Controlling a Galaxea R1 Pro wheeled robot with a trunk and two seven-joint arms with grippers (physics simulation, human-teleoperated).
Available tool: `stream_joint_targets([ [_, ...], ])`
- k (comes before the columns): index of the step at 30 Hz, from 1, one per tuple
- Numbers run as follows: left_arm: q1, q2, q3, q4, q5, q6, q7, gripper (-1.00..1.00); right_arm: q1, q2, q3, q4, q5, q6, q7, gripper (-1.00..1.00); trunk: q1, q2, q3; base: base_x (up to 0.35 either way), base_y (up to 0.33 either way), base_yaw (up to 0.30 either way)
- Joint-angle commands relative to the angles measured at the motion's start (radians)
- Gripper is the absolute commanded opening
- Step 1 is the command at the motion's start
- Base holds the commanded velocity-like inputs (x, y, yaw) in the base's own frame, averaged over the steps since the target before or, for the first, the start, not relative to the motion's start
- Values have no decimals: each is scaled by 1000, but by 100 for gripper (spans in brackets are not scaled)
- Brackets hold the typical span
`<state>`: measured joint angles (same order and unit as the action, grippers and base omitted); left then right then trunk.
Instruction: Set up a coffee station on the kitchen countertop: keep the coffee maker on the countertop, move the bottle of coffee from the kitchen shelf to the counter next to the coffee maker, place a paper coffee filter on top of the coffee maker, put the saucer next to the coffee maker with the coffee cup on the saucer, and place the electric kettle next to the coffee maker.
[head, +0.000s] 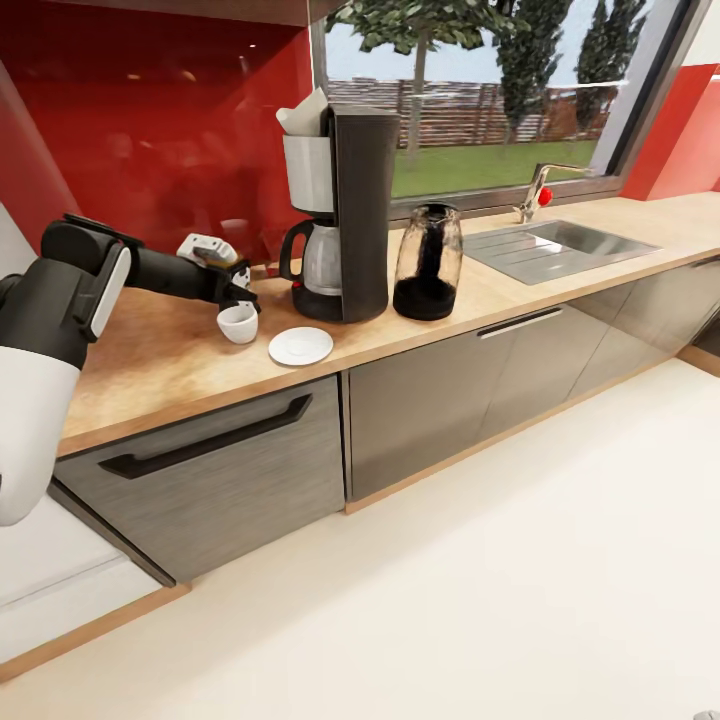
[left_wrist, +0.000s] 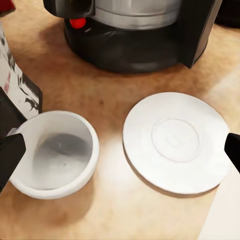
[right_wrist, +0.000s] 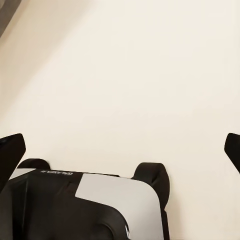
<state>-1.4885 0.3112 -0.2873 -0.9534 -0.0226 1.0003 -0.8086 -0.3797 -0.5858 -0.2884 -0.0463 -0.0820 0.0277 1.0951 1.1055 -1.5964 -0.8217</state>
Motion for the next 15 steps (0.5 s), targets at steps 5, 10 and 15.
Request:
stream_joint_targets([
  [5, -1, 3, -2, 5, -2, 4, -4, 100, -1, 0, 5, 1, -9, 3, 3, 100, 0, 0, -1, 0, 0, 0],
  [10, -1, 5, -13, 9, -2, 4, -4, 100, -1, 0, 5, 1, -9, 3, 3, 100, 0, 0, -1, 0, 0, 0],
  [15, -1, 5, -35, 9, -2, 4, -6, 100, -1, 0, 5, 0, -9, 3, 3, 100, 0, 0, -1, 0, 0, 0],
])
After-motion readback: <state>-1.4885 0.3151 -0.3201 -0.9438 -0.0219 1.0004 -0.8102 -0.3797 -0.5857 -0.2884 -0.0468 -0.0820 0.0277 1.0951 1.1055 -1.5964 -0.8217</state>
